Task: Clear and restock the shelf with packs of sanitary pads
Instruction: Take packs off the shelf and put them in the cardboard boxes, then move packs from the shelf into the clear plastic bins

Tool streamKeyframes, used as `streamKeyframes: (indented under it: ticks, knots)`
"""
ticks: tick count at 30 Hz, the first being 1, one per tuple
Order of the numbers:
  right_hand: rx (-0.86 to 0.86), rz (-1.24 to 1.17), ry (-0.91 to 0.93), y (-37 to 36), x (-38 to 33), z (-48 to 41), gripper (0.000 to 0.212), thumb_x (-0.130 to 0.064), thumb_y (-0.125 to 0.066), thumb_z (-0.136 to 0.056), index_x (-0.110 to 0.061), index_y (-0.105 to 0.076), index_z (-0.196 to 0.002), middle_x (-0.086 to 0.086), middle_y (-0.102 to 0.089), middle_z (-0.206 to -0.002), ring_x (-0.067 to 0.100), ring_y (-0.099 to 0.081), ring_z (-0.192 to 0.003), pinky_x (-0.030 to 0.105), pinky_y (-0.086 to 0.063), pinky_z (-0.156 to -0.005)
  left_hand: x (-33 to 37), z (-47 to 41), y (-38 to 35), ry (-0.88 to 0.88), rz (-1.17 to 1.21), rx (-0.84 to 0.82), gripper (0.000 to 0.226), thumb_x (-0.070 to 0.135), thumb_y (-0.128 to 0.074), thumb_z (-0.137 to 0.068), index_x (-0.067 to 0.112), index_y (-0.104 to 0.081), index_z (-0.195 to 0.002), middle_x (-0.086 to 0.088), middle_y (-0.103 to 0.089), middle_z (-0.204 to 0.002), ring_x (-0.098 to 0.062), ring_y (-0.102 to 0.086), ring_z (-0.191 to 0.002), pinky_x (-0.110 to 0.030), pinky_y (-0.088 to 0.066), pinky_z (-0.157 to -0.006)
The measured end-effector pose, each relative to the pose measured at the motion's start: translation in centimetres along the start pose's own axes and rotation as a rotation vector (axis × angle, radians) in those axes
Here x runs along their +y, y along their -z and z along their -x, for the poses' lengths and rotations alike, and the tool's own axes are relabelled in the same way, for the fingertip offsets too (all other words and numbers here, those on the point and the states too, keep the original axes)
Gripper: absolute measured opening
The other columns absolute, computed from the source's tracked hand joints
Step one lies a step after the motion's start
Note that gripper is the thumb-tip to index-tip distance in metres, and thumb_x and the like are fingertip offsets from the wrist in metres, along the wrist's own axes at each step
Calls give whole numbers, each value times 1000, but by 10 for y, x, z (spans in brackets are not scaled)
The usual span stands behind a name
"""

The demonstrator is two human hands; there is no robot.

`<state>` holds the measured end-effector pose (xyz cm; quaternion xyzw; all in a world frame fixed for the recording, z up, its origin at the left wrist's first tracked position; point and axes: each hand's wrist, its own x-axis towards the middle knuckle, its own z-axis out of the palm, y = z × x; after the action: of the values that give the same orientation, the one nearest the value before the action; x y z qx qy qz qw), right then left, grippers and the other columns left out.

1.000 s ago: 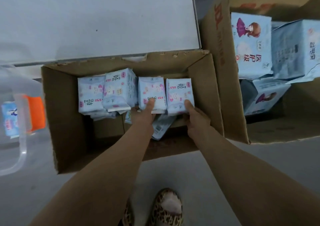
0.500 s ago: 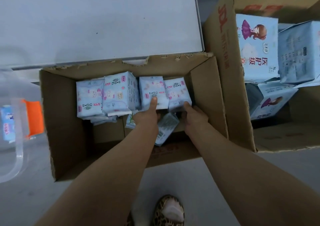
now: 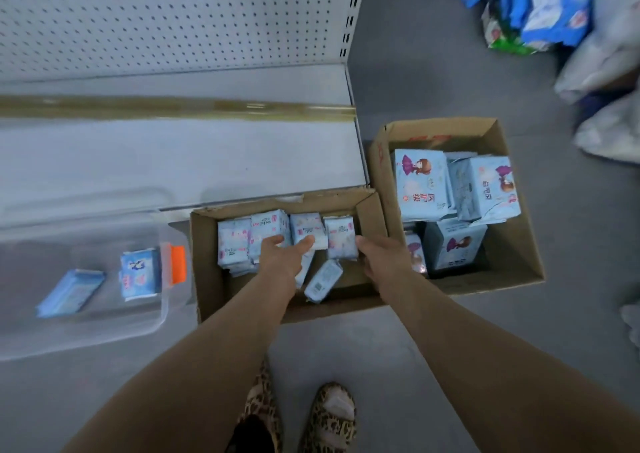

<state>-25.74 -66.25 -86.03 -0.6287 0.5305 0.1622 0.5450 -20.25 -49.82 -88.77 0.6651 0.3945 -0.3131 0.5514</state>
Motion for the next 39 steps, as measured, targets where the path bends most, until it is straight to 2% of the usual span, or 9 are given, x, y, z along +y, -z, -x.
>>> streamKeyframes:
  ticks: [3,6,9,12,15,18,24,30,39]
  knots:
    - [-22,304,197,32,-65,71,12,-35,-64,-96,-23,-62,-93,-6,-61,-91,11,-58,-86,29,-45,-78,53,73,30,-145,-86,-20,71,29,-91,-71,25,-50,-129,-10,-59,-127,-30,-62,-109,-46,-55,-96]
    - [-34,551,371,61,-129,144,48,-41,-67,-91,-17,-57,-132,2,-61,-127,25,-59,-116,31,-51,-84,109,153,65,-304,-194,-96,76,20,-89,-73,25,-47,-136,-10,-57,-120,-32,-60,-113,-43,-51,-99]
    - [-72,623,539,90,-188,223,73,-37,-76,-87,-19,-41,-148,6,-50,-147,26,-48,-133,29,-43,-96,162,233,104,-497,-318,-90,81,21,-89,-73,29,-46,-141,-8,-52,-126,-27,-59,-112,-40,-51,-98]
    - [-77,752,728,119,-245,299,74,-36,-80,-84,-24,-41,-147,5,-48,-144,26,-54,-124,29,-47,-87,214,313,138,-694,-484,-39,76,22,-85,-78,27,-45,-143,-13,-53,-128,-31,-62,-107,-40,-53,-90]
    - [-67,841,898,140,-297,369,73,-35,-81,-82,-25,-45,-145,8,-49,-144,26,-53,-124,32,-46,-96,264,388,167,-865,-609,2,75,26,-82,-80,25,-44,-145,-13,-49,-130,-33,-62,-104,-39,-55,-78]
    - [-40,890,1070,157,-346,439,71,-36,-81,-82,-23,-47,-144,9,-50,-143,25,-51,-128,30,-41,-97,309,458,189,-1020,-707,72,75,26,-82,-81,20,-44,-146,-13,-53,-139,-31,-56,-120,-35,-48,-91]
    - [41,830,1317,184,-422,549,67,-36,-80,-84,-21,-50,-142,8,-55,-142,26,-52,-129,35,-46,-101,380,564,242,-1227,-708,313,69,35,-78,-82,18,-49,-142,-16,-57,-134,-33,-56,-119,-37,-48,-97]
    - [56,755,1483,184,-471,623,65,-56,-66,-90,-25,-47,-144,5,-50,-146,24,-50,-131,37,-43,-103,416,624,306,-1220,-734,605,68,54,-62,-89,24,-40,-146,-15,-47,-137,-37,-49,-123,-49,-46,-101]
    - [27,758,1587,120,-520,673,59,-60,-47,-98,-20,-53,-142,1,-53,-147,21,-52,-131,36,-42,-105,454,634,380,-1132,-695,737,70,64,-51,-92,22,-39,-147,-12,-44,-147,-35,-45,-130,-51,-44,-103]
